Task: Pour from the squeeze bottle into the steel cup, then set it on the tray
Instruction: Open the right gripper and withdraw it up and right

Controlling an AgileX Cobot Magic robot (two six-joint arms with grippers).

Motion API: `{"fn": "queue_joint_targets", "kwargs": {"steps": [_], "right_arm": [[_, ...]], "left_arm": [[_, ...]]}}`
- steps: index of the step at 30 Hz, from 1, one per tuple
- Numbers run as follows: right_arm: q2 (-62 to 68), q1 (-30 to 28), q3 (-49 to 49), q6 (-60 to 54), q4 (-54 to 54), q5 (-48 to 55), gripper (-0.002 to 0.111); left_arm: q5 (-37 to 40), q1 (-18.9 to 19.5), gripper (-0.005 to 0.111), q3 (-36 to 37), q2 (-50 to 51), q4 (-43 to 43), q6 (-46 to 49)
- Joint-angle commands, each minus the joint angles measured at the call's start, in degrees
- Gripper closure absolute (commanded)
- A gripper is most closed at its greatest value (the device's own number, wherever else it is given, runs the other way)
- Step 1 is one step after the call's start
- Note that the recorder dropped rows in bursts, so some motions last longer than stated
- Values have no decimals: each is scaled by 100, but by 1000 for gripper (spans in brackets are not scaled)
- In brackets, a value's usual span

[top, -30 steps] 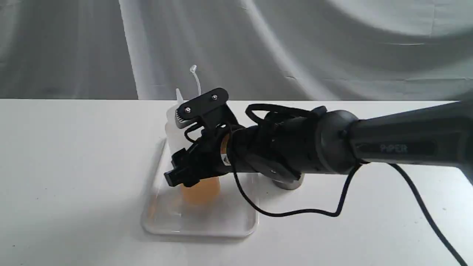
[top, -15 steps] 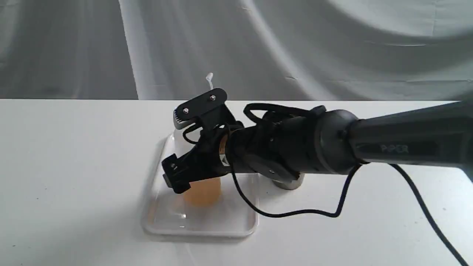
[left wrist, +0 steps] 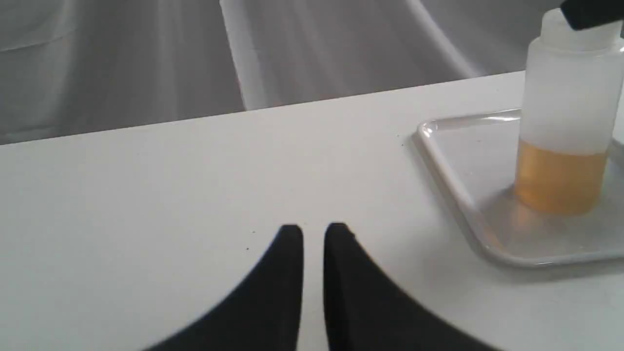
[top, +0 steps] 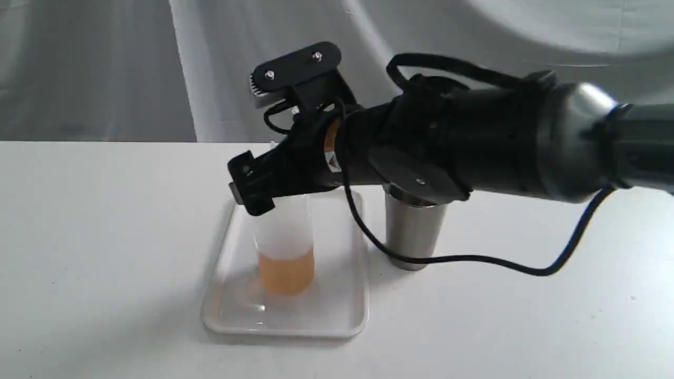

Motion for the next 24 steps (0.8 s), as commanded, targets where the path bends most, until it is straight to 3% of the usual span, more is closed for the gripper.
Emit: {"fn": "queue_joint_targets", "kwargs": {"steps": [1, 10, 17, 22, 24], "right_arm": [[-365, 118, 0, -26, 4, 316, 3], [-1673, 301, 974, 194, 4, 279, 3], [-3443, 301, 2090, 304, -37, 363, 5], [-4554, 301, 2644, 304, 49, 849, 13], [-4952, 301, 2806, 304, 49, 1185, 24]], "left_arm": [[-37, -18, 98, 25, -29, 16, -10], [-37, -18, 98, 25, -29, 16, -10], [-37, -18, 98, 25, -29, 16, -10], [-37, -18, 98, 25, -29, 16, -10], [-37, -18, 98, 25, -29, 16, -10]]}}
